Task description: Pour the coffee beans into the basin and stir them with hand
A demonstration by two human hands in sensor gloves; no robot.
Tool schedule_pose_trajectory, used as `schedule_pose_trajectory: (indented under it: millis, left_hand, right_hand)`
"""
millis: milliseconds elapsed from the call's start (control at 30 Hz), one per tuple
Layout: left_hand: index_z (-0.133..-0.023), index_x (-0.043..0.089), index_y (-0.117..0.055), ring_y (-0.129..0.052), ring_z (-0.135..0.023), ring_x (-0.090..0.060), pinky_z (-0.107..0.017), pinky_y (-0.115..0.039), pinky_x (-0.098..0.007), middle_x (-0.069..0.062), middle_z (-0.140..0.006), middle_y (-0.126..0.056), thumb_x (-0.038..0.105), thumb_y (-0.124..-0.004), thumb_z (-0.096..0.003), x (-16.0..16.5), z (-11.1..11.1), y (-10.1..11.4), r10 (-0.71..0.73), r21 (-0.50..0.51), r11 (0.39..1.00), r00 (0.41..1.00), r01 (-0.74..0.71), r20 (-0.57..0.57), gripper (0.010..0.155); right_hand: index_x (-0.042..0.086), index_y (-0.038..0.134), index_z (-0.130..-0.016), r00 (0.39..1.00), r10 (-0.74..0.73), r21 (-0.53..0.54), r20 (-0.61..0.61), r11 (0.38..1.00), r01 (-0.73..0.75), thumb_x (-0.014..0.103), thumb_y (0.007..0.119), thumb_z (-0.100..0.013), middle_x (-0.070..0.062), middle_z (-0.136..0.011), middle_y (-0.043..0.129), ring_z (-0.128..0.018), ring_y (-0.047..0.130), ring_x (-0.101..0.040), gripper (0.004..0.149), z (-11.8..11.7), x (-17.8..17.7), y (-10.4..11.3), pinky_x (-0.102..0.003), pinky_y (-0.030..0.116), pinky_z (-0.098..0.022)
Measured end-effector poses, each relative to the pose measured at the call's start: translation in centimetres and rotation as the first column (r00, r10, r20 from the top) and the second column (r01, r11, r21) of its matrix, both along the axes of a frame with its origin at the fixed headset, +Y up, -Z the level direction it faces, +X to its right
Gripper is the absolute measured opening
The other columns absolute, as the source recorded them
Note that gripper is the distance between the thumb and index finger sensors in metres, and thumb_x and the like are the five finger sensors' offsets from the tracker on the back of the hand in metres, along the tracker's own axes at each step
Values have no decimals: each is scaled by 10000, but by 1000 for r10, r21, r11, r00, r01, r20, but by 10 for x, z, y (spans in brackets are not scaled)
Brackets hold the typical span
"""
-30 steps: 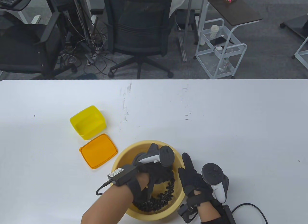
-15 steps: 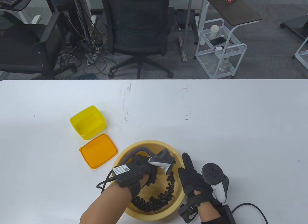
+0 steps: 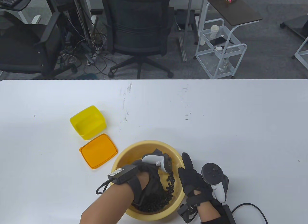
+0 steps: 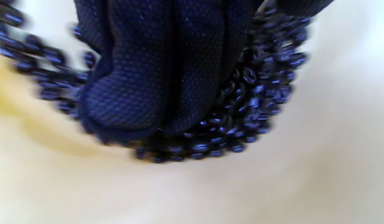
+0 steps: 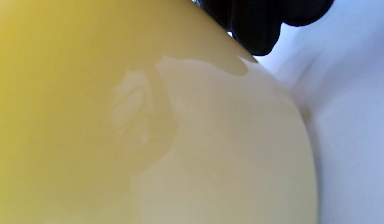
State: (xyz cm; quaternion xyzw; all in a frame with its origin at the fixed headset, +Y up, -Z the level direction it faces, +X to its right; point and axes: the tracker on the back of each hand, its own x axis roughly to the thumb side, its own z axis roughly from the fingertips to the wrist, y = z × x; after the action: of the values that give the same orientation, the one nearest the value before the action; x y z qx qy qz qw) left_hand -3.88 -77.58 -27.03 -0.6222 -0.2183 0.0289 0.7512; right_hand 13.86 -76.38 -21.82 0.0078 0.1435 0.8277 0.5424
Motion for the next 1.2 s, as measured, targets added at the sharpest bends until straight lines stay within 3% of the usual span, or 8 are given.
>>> schedule_pose_trajectory:
  millis: [133,233,333,733,867,1000,1133,1200]
  left_hand:
    - [-921,34,-670,-1060,-669,-257,-642,-726,-467,-79,-791,-949,542,-556,-536,4,-2,1,231,-43,969,957,-242,-175,647]
    - [-978,30,-520,-1009,-711,-215,-660,-709,-426,-63,-833,-870,531,-518,-564,3,-7,1,328,22,943,915,-333,-235,650]
    - [-995,12,-472,-990,-723,-212,-674,-692,-423,-68,-855,-842,522,-529,-563,3,-12,6,360,114,933,892,-342,-271,671]
    - [-1014,18,-413,-939,-726,-210,-730,-605,-444,-82,-922,-754,511,-554,-551,1,-18,23,333,414,880,923,-231,-193,690]
    - [-1024,100,-467,-891,-736,-243,-746,-549,-480,-92,-938,-738,486,-581,-541,2,-16,28,251,550,820,964,-160,-93,628]
    - [-1049,244,-528,-729,-883,-323,-780,-390,-535,-107,-1026,-618,477,-602,-532,3,-11,32,73,660,745,995,-98,66,572]
    - [-1060,204,-516,-781,-926,-367,-768,-490,-514,-136,-1027,-649,517,-595,-514,2,-10,33,-278,770,633,951,75,136,634]
    - [-1060,127,-497,-870,-863,-356,-740,-575,-494,-176,-983,-710,535,-574,-514,0,-12,31,-407,752,633,905,183,123,685]
  right_hand:
    - [189,167,-1070,1000,2,-1,1,1000,-2,379,505,-572,-264,-1008,480,-825,703,-513,631,0,0,0,-634,534,-598]
    - [188,167,-1071,1000,2,-2,1,1000,-2,379,505,-573,-265,-1007,480,-825,702,-513,632,0,0,0,-635,534,-598]
    - [190,166,-1071,1000,3,-1,2,1000,-3,379,505,-573,-264,-1007,481,-825,703,-512,631,0,0,0,-634,534,-598]
    - [190,166,-1071,1000,3,-2,2,1000,-3,381,505,-572,-266,-1007,480,-825,703,-511,632,0,1,0,-634,535,-598]
    - [189,165,-1071,1000,3,-2,1,1000,-3,381,504,-573,-265,-1008,479,-824,704,-512,633,0,1,0,-634,535,-598]
    - [190,164,-1071,1000,5,-4,1,1000,-5,381,505,-573,-265,-1008,480,-825,702,-513,633,0,1,0,-635,535,-597]
    - [190,163,-1070,1000,5,-4,0,1000,-5,381,504,-573,-266,-1009,476,-827,698,-514,633,0,0,0,-635,532,-599]
    - [190,160,-1069,1000,6,-3,-2,1000,-6,382,504,-573,-264,-1009,477,-829,697,-513,634,0,0,0,-635,531,-599]
